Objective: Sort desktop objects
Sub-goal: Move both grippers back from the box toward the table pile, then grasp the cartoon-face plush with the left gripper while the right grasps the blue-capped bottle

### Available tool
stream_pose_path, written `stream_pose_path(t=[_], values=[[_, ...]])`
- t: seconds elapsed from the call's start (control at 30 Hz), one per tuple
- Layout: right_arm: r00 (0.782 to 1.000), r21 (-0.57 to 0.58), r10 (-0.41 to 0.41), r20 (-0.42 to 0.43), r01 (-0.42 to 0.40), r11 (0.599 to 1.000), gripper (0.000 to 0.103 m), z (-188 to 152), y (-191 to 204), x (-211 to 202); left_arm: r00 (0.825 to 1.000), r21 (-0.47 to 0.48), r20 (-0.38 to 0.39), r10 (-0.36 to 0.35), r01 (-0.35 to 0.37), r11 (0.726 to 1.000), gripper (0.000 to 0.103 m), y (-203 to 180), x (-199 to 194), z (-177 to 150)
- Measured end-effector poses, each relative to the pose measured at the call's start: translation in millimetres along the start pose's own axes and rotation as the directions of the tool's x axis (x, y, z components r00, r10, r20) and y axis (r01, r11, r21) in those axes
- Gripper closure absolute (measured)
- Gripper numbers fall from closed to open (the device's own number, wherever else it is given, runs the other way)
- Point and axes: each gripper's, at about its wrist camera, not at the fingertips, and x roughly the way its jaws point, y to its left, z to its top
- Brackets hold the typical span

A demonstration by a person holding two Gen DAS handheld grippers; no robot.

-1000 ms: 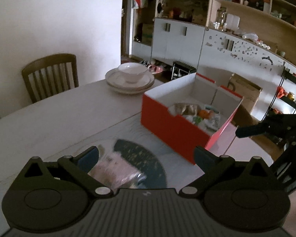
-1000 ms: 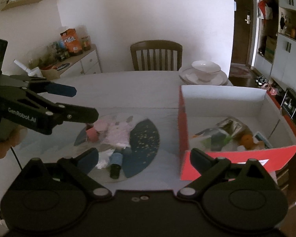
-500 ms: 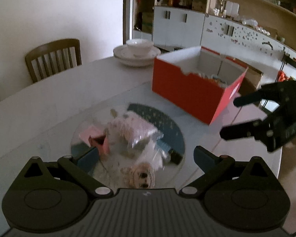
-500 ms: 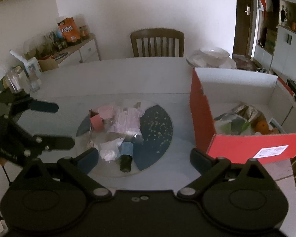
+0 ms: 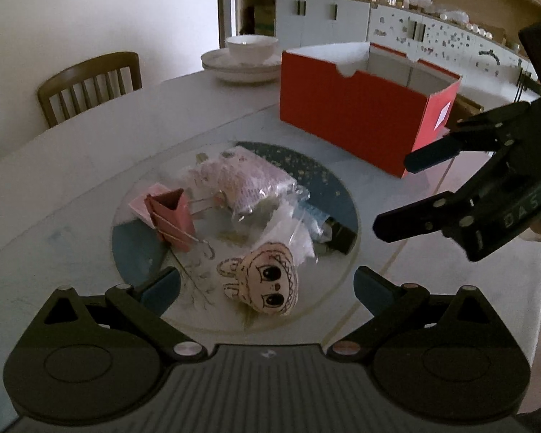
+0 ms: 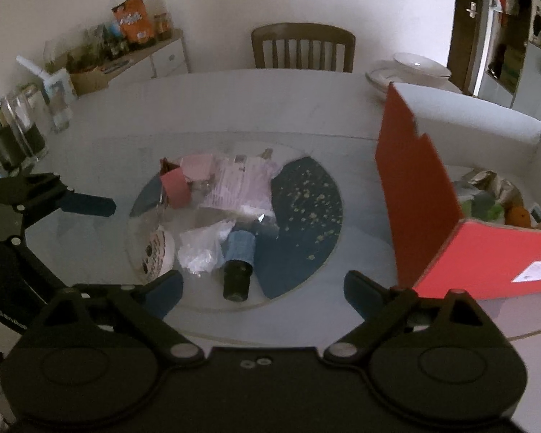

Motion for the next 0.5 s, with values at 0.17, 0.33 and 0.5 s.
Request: stream_pose_path(t=[0.17,0.33,0.5], values=[[0.999,-0.024,0.004,-0.033,-0.005,1.0,0.012,-2,4,18,1.0,-0.002,-0.023,0.01,-0.01,1.0,0.0,1,14,-4],[0.998,-0.05,-0.007,-0.06,0.004,0.999,0.019,-4,7,33,1.0,-0.018,-0.025,0.014,-0.015,1.0,0.001,5,20,-5],[0.997,-0.064,-0.022,-0.07,0.018,0.998,0.027,-4,8,42,1.0,-0.035,-0.023,0.011,-0.012,0.999,0.003,8,23,-6]])
